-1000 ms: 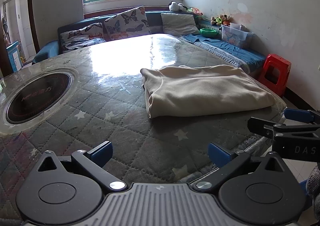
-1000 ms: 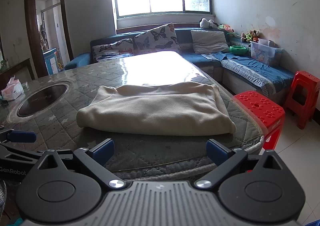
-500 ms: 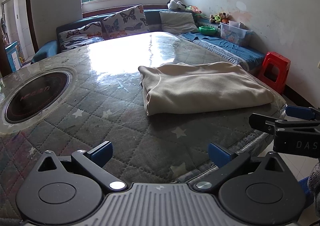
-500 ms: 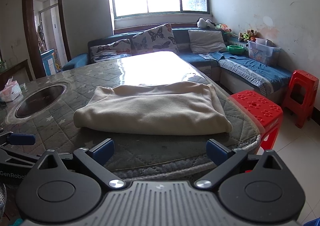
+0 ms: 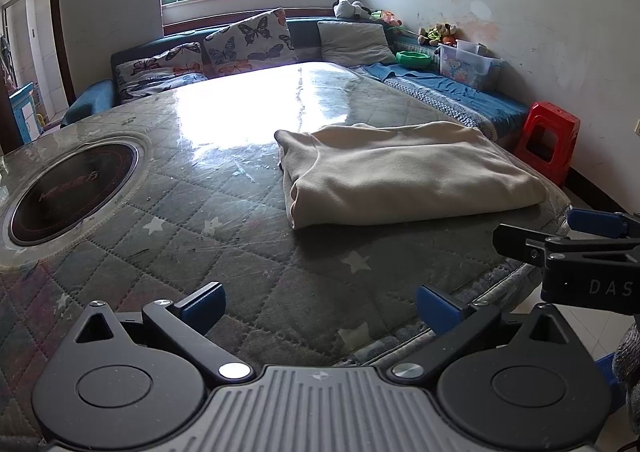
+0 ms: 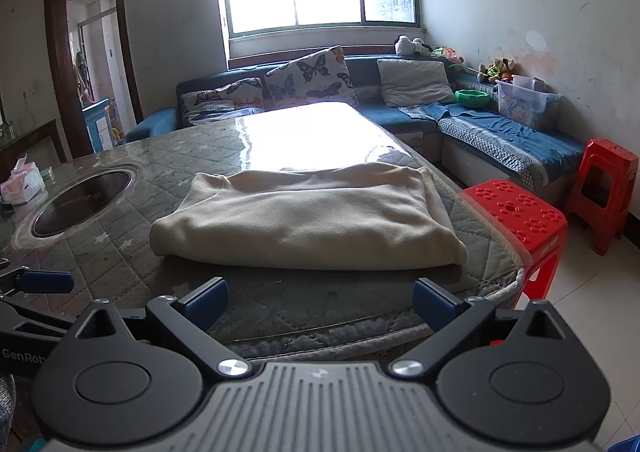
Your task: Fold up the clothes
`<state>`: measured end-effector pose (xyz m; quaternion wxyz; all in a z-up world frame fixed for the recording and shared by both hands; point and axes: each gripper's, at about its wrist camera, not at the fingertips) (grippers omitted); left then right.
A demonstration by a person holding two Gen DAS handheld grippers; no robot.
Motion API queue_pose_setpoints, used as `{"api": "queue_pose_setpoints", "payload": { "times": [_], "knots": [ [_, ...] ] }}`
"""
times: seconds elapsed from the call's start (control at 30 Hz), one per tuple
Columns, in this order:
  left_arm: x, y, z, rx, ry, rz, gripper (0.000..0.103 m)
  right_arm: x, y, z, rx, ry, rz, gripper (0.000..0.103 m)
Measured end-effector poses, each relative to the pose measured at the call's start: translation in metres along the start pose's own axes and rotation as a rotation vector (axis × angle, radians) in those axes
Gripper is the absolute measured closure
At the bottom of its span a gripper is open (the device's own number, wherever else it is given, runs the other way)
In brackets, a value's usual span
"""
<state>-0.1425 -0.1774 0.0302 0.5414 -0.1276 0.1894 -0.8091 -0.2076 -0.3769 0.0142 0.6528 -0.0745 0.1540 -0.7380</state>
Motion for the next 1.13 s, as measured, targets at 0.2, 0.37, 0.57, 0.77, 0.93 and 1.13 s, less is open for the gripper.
{"api": "queue_pose_setpoints", "payload": {
  "times": [0.2, 0.37, 0.57, 0.77, 0.93, 1.13],
  "knots": [
    [-0.001, 0.003, 0.000, -0.007, 0.000, 0.000, 0.000, 0.000, 0.004, 0.000, -0.006, 0.003, 0.002, 0.003],
    [-0.001, 0.006, 0.000, -0.014, 0.001, -0.003, 0.000, 0.001, 0.006, -0.001, -0.013, 0.007, 0.003, 0.003],
    [0.001, 0.009, 0.001, -0.013, 0.005, -0.011, 0.000, 0.001, 0.010, -0.001, -0.018, 0.012, 0.006, 0.003],
    [0.001, 0.013, 0.001, -0.019, 0.007, -0.017, 0.000, 0.002, 0.012, -0.002, -0.022, 0.019, 0.002, 0.003],
    [0.000, 0.012, -0.001, -0.020, 0.005, -0.014, 0.000, 0.002, 0.012, -0.004, -0.021, 0.021, 0.006, 0.003],
    [0.001, 0.009, -0.002, -0.014, 0.006, -0.013, 0.000, 0.000, 0.009, -0.005, -0.014, 0.015, 0.004, 0.001]
  ]
}}
Point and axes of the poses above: each gripper's, at about its wrist camera, not at the fingertips, and y roughly the way its jaws point, x to its right, z to its top, and after that the axes turned 15 degrees about x, right-handed
